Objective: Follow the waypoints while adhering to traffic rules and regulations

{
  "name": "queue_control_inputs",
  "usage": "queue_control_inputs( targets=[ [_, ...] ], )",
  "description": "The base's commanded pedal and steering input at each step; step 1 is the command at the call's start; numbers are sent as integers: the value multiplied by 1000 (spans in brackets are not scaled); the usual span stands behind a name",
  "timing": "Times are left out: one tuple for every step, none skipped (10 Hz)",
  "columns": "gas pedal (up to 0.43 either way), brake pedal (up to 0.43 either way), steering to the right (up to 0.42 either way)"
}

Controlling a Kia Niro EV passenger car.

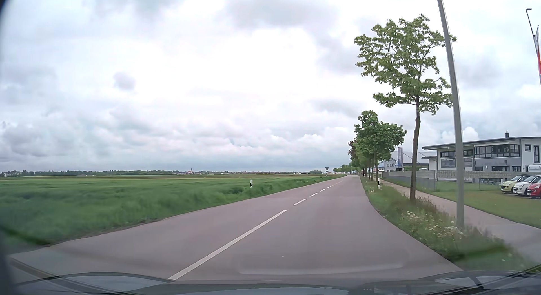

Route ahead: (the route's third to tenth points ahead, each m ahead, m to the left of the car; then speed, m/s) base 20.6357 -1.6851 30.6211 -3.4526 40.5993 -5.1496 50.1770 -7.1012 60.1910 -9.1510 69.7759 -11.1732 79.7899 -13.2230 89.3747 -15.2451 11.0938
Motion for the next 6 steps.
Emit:
queue_control_inputs(
  targets=[
    [319, 12, 64],
    [319, 12, 63],
    [319, 6, 61],
    [319, 12, 59],
    [319, 12, 56],
    [331, 12, 53]
  ],
)
